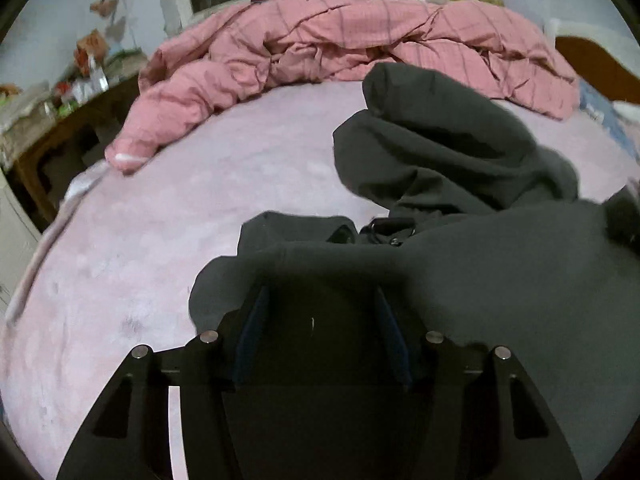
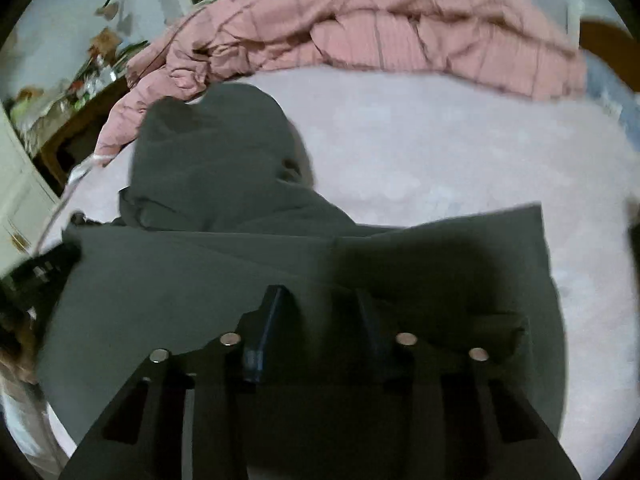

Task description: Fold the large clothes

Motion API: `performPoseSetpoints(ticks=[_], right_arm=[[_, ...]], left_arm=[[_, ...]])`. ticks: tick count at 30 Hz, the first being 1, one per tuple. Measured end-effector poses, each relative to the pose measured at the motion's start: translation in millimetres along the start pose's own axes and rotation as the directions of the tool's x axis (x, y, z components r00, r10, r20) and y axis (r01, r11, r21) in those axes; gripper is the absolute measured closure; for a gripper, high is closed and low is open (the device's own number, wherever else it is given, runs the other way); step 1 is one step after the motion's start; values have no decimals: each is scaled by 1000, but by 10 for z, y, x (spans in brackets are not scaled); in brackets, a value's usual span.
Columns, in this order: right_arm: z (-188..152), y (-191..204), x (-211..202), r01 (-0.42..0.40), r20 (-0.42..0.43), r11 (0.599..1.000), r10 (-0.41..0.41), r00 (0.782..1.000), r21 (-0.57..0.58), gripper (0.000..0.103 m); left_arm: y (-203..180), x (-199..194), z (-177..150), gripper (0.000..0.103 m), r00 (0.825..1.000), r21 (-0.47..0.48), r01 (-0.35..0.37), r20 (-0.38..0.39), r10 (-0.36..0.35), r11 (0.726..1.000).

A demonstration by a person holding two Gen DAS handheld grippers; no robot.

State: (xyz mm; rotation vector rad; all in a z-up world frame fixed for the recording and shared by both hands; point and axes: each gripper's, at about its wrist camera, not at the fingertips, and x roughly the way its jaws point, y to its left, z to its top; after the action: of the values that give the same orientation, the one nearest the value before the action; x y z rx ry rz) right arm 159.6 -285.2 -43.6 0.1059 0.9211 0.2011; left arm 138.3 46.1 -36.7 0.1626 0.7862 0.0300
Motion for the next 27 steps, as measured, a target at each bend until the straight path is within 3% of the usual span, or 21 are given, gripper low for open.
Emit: performPoseSetpoints(ticks=[2,5,8,11,13,15,17,19,22,27], right_arm=[[15,24,108,40,31,999,-39,999,-32,77],[28,117,270,105,50,992,-101,994,-70,77],[29,83,239,81,49,995,-78,996,-54,77],[32,22,102,62,24,998,-62,998,-19,76],[3,76,-143,35,5,999,-34,999,-40,76],[-82,197,-564,-11,79,994,20,997,-109,76],[-167,244,-768,-17,85,994,26,996,-111,76],[-265,185,-750,-47,27,997,48,998,-59,76],[-489,76,-576,-35,-53,999,32,998,-42,76],[-598,142,-506,9,-33,995,-13,999,-103,76]], left_arm=[[-41,82,-5,47,1000,5,-11,5,11,1000],[41,110,7,45,999,-38,35,-3,-35,999],[87,41,-16,46,998,-50,52,32,-51,997],[283,-263,62,64,993,-130,111,62,-104,985],[414,-619,129,64,977,-170,200,116,-182,965],[392,-908,150,63,981,-128,162,125,-146,978],[323,-1058,41,63,982,-109,160,115,-147,981],[246,-1022,-134,63,978,-131,203,83,-193,970],[33,-824,-428,63,985,-132,174,15,-173,976],[-271,-703,-645,63,998,-30,48,37,-47,998]])
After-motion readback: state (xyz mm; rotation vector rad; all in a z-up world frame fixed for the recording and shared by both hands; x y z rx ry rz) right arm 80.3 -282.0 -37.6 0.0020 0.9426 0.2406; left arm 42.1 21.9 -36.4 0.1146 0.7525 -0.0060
